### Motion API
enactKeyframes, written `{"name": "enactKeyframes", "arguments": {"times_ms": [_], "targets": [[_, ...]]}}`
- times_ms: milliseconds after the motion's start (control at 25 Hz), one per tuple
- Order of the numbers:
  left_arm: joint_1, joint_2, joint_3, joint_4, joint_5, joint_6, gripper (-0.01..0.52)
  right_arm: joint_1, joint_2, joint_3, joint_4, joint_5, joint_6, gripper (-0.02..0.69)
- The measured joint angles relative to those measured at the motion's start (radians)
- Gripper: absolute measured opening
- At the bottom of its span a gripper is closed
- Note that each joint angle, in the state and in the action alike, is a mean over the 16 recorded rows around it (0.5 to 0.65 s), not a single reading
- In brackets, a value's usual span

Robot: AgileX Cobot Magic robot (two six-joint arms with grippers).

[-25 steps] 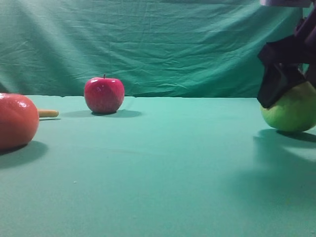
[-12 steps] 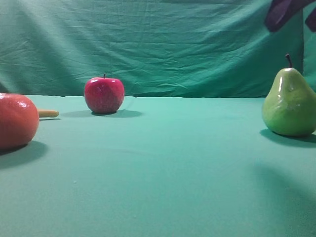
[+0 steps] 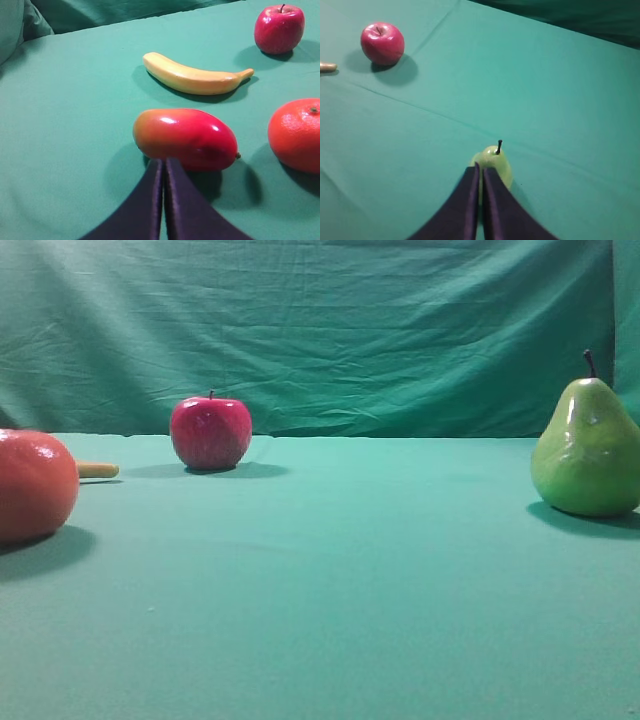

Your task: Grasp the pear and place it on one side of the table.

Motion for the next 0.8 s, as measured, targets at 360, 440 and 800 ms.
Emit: {"name": "enactKeyframes", "arguments": {"times_ms": [360,440,800], "targets": [[0.0,0.0,0.0,0.0,0.0,0.0,0.0,-0.001,-0.112,0.0,0.006,0.05,0.0,0.0],[0.0,0.0,0.0,0.0,0.0,0.0,0.0,-0.004,-0.13,0.013,0.0,0.04,0.0,0.0],[0.0,0.0,0.0,0.0,0.0,0.0,0.0,-0.081,-0.317,0.206,-0.037,-0.091,-0.001,0.0]]}}
